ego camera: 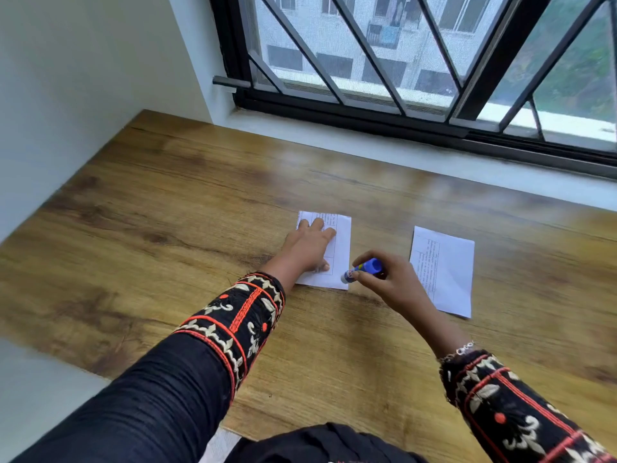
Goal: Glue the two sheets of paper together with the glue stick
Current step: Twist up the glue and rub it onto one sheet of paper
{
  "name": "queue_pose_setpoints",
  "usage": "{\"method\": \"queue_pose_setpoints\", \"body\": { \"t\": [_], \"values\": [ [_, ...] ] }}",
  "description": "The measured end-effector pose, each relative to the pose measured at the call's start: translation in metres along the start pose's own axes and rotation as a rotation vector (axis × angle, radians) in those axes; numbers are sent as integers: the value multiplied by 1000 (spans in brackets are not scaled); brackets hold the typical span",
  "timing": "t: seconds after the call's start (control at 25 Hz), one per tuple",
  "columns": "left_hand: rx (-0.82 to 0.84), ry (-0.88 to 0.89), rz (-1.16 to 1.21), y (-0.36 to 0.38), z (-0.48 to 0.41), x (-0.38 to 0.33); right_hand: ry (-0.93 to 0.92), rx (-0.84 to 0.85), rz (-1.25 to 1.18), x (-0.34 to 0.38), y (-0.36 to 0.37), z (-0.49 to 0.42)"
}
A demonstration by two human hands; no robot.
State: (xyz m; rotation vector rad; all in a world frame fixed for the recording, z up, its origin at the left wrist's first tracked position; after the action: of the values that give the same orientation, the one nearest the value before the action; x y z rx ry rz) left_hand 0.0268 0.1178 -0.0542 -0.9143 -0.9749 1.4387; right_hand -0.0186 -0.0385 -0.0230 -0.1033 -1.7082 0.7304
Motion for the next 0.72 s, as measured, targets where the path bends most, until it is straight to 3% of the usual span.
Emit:
{"method": "queue_pose_setpoints", "body": {
  "t": [0.32, 0.48, 0.72],
  "values": [
    [-8, 4, -10, 4, -2, 1, 46, -16, -254, -19, -23, 29],
    [-4, -5, -17, 5, -4, 1, 83, -107, -350, -34, -39, 35],
    [0, -4, -9, 5, -4, 1, 80, -241, -272, -42, -58, 5]
  ]
}}
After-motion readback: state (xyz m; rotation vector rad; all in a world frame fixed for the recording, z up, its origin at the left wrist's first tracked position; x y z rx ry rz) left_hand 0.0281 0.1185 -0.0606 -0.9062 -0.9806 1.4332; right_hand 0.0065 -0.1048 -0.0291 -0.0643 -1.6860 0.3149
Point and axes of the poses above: each hand's wrist, its own z-axis away from the middle knuckle, its own y-axis out of the palm, x = y × z, the point moved 5 cm from there along -z, towards the middle knuckle, and after that the axes turned 13 degrees about -y, right-handed, at the moved point
